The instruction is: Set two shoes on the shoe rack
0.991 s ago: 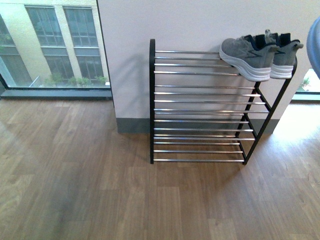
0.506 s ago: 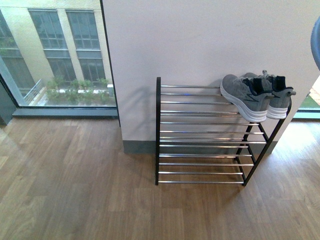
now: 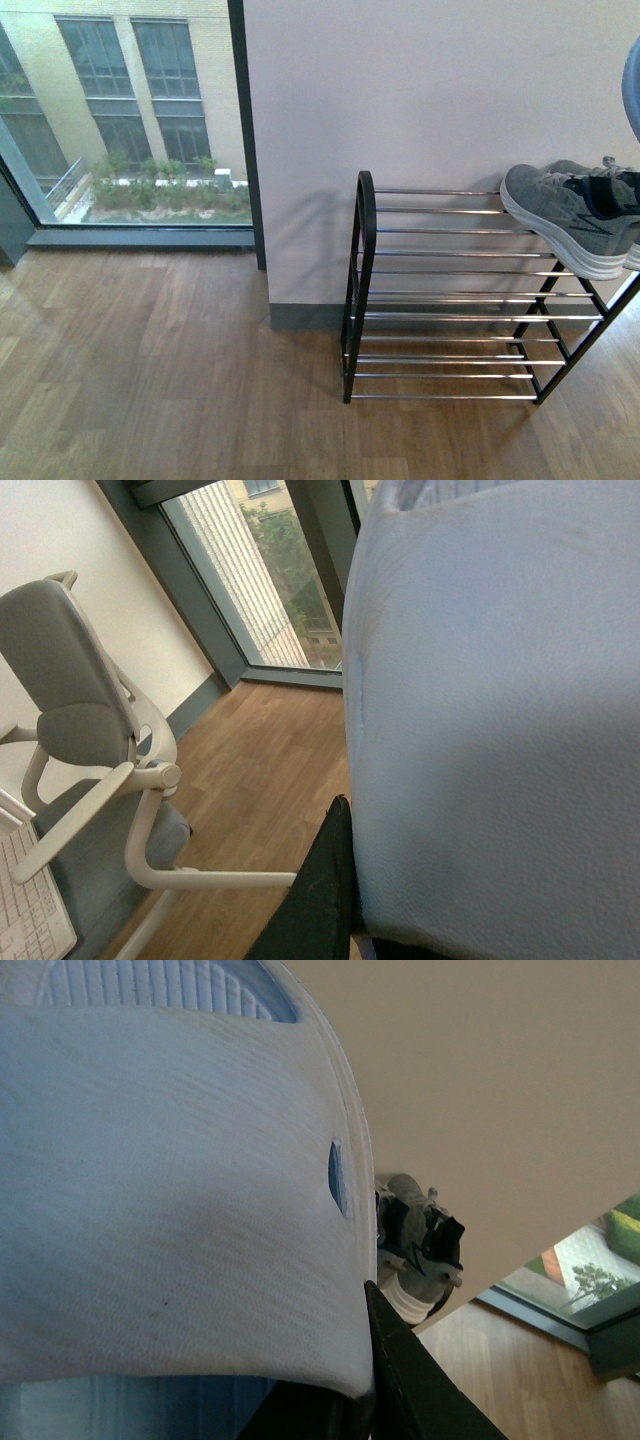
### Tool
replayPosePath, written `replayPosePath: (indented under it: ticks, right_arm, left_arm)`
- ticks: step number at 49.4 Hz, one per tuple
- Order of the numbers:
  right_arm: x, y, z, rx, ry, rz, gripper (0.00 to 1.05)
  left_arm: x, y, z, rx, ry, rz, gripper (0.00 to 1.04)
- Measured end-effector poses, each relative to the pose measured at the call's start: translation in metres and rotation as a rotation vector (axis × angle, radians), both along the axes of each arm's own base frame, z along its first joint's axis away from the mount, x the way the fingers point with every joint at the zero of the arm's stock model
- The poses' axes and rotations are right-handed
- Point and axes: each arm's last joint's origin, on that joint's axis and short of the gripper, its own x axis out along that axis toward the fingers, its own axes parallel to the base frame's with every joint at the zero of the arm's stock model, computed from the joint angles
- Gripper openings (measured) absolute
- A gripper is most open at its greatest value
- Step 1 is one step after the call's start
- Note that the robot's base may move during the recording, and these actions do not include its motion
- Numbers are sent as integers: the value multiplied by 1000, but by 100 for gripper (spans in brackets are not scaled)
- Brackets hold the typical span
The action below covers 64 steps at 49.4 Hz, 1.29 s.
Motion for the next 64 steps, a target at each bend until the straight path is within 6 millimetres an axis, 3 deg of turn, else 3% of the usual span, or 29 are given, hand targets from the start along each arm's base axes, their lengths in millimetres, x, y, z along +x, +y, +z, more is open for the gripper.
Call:
replayPosePath:
  ticks: [64]
  right_arm:
    - [0, 0, 1, -2, -3, -7, 2]
  left_arm:
    - [0, 0, 0, -1, 0, -5, 2]
